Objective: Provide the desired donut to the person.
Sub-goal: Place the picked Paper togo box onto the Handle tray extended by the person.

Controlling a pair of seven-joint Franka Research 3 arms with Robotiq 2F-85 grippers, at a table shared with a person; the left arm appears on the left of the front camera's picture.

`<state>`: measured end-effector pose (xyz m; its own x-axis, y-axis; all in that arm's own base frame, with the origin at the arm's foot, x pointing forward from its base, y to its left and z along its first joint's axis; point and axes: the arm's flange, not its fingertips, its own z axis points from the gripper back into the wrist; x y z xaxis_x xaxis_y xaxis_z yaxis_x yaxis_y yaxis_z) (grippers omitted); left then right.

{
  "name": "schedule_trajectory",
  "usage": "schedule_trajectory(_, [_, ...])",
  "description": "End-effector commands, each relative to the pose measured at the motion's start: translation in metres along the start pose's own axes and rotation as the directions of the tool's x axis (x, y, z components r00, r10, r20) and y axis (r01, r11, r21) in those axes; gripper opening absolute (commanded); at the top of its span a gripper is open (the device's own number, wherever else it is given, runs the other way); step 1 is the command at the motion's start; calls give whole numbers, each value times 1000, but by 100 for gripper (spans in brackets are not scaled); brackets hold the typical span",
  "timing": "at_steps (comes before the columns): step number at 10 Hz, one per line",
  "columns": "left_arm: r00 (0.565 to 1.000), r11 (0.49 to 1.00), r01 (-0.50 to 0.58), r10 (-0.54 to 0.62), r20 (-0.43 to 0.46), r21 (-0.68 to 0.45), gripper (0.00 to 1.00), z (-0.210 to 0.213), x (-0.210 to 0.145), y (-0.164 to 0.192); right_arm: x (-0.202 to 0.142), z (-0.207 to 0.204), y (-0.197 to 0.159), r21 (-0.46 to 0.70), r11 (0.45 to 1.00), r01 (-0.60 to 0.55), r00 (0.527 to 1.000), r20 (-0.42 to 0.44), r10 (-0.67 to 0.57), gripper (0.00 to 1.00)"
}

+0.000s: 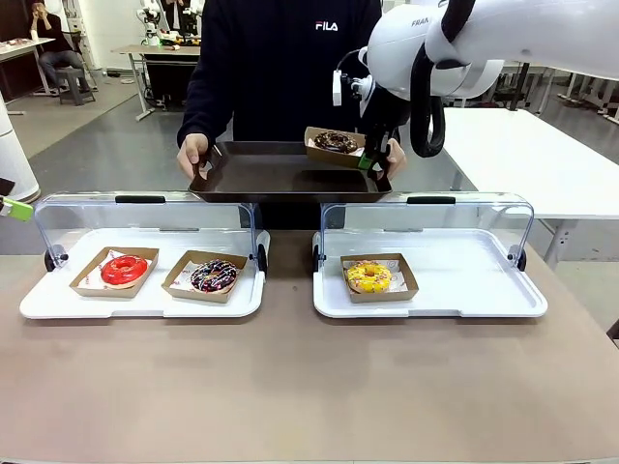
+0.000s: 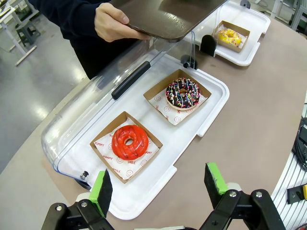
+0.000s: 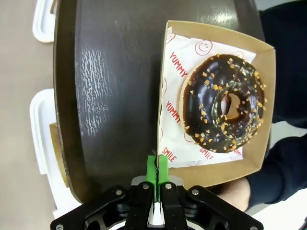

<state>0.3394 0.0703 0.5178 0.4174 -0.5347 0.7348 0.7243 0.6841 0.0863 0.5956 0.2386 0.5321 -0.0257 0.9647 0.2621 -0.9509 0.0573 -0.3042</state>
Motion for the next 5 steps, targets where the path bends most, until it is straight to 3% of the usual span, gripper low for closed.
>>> schedule_trajectory(1, [1000,1000,2,-2,7,-4,100,0,-1,1,7,-2,-9,42,999,7,999,-37,-5,1])
schedule_trajectory(5, [1000,1000,2,-2,7,-4,100,0,-1,1,9,-11,-13,85,996,-21,998,-54,26,1])
